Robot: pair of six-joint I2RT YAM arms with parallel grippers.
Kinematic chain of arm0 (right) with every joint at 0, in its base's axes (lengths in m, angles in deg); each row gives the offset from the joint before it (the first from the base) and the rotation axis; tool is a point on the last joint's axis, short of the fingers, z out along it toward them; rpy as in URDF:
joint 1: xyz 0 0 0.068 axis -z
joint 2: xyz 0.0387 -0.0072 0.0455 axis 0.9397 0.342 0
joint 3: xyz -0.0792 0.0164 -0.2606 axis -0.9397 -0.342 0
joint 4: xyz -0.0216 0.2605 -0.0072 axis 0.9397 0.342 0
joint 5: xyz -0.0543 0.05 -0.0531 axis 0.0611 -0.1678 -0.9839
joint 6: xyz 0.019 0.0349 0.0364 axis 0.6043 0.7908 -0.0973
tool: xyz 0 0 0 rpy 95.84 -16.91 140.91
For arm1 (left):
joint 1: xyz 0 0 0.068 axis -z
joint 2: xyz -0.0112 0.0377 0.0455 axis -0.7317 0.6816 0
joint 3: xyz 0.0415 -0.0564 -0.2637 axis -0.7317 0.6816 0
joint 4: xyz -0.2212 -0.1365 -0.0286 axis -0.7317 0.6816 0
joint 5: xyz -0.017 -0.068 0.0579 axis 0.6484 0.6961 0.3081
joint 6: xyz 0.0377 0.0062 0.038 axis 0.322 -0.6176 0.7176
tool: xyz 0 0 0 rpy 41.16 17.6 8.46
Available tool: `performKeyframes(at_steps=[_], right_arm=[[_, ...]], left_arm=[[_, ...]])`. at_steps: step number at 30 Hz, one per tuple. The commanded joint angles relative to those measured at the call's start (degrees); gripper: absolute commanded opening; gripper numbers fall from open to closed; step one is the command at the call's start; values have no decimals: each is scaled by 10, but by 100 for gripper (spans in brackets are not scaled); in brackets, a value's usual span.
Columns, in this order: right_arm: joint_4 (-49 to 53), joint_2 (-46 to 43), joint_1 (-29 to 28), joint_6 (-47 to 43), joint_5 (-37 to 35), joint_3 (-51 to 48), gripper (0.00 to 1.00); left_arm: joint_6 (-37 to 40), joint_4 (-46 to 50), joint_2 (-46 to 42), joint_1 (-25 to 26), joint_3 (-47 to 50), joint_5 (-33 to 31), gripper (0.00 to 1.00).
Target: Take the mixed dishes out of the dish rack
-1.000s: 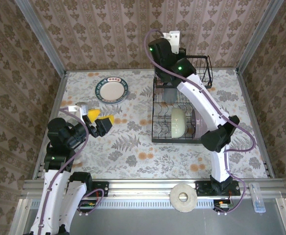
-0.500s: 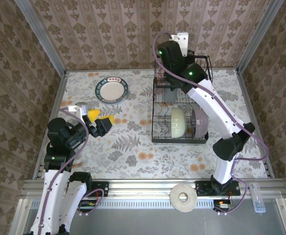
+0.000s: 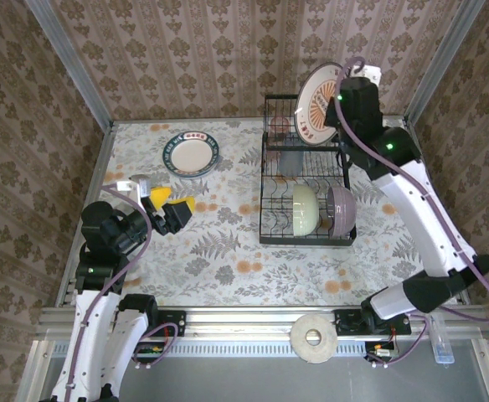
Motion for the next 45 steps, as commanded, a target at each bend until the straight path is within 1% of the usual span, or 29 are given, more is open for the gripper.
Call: performKeyframes(at_steps=[1, 5, 13, 17, 22, 26, 32, 33, 34, 40, 45], right_arm=[[-35, -44, 26, 58, 116, -37, 0], [-65, -86, 63, 79, 216, -101, 0], [-92, -141, 112, 115, 332, -189, 0], [-112, -159, 139, 136, 392, -225, 0], [-123, -177, 165, 149, 460, -261, 0], [-136, -193, 174, 160, 506, -292, 0], [-147, -220, 179, 147, 571, -356, 0], [-149, -228, 180, 147, 576, -370, 0], [-150, -236, 181, 145, 583, -383, 0], [-138, -281, 182, 123, 627, -442, 0], [-138, -313, 186, 115, 655, -483, 0]], left_arm=[[-13, -11, -2, 4, 2, -1, 100], [-23, -22, -1, 6, 5, 3, 100], [-47, -44, 11, 11, 7, 9, 100], [-59, -53, 26, 29, 5, 11, 100], [-62, -45, 44, 82, -2, -5, 100], [-62, -43, 61, 124, -3, -19, 100], [-63, -73, 90, 191, 6, -34, 100], [-64, -81, 96, 209, 7, -33, 100], [-63, -88, 105, 222, 7, -52, 100], [-60, -126, 176, 293, -5, -77, 99], [-70, -162, 242, 327, -27, -88, 96]])
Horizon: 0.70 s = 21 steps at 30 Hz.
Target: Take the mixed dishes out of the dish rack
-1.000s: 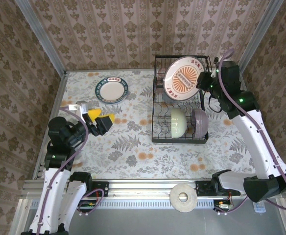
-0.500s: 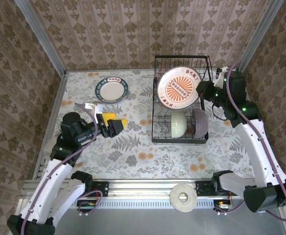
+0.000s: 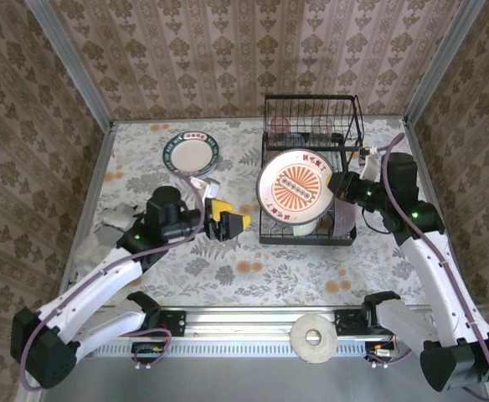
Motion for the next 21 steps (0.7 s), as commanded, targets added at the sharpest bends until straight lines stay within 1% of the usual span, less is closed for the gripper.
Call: performKeyframes(at_steps=[1, 4, 10, 18, 21], right_arm=[[-25, -28, 7, -11, 49, -19, 0], [-29, -43, 18, -10, 71, -40, 0], [-50, -57, 31, 5, 101, -72, 0], [-66, -61, 33, 15, 120, -92, 0], [-70, -61, 33, 17, 123, -96, 0]], left_arm=[[-17, -51, 34, 15, -32, -14, 95], [-41, -75, 70, 20, -44, -8, 91], [-68, -115, 110, 23, -57, 0, 87], [-75, -122, 139, 23, -70, 3, 77], [-77, -122, 144, 23, -73, 2, 71]])
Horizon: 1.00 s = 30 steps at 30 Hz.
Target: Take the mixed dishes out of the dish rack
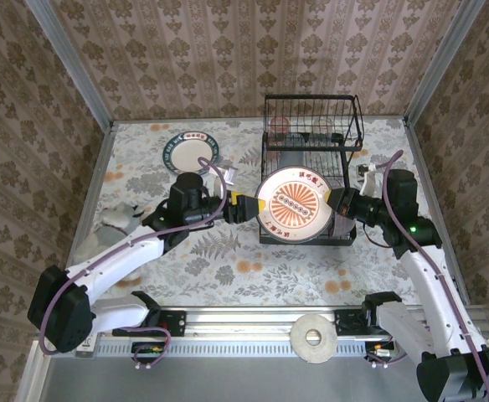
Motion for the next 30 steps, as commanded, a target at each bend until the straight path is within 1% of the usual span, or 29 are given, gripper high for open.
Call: performKeyframes(at_steps=[1, 6, 14, 17, 24, 26, 28, 30], right_arm=[[-42, -13, 3, 13, 33, -2, 0], [-48, -12, 4, 15, 39, -4, 0], [-61, -12, 4, 23, 50, -8, 0], [-61, -11, 4, 24, 52, -10, 0], [-65, -12, 4, 22, 51, -14, 0], [-68, -10, 4, 25, 53, -16, 0], [-71, -10, 5, 25, 55, -17, 0], [-72, -11, 5, 26, 55, -17, 0]], left_arm=[[-5, -19, 4, 4, -25, 7, 68], [-10, -21, 9, 5, -26, 4, 61], [-14, -24, 19, 3, -26, 3, 60], [-20, -34, 25, 2, -26, 9, 56], [-44, -59, 31, 0, -25, 22, 33], [-52, -63, 33, -2, -24, 26, 25], [-59, -64, 34, -4, -24, 28, 12], [-67, -69, 34, -6, -22, 28, 3]])
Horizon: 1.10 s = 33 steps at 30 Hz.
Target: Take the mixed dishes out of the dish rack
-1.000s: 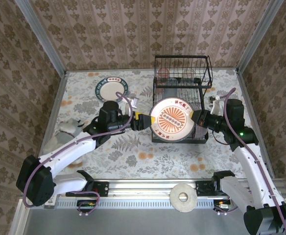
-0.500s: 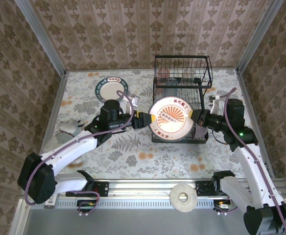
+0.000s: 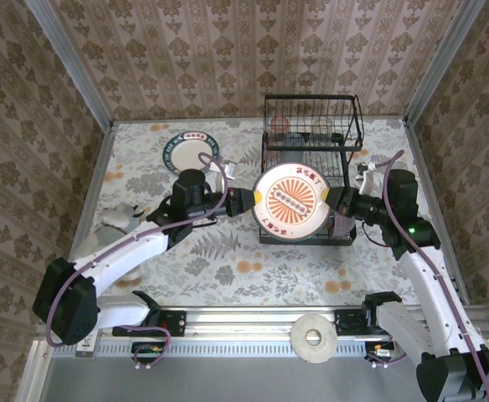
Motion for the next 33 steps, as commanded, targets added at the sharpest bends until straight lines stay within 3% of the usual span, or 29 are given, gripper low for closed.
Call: performKeyframes(at_steps=[1, 8, 10, 19, 27, 33], right_arm=[[-24, -7, 3, 19, 21, -3, 0], [-34, -6, 3, 23, 30, -7, 0], [-34, -5, 3, 23, 34, -8, 8], [-96, -6, 2, 40, 46, -25, 100], [-197, -17, -2, 50, 56, -45, 100], [-243, -19, -46, 17, 53, -57, 100]], left_arm=[[0, -38, 0, 1, -9, 29, 1], [-35, -70, 5, -18, 10, 28, 0], [-61, -107, 8, -25, 24, 33, 0], [-89, -140, 4, -39, 34, 34, 0], [-82, -103, -40, -79, 36, 22, 0], [-45, -14, -95, -115, 21, -3, 0]])
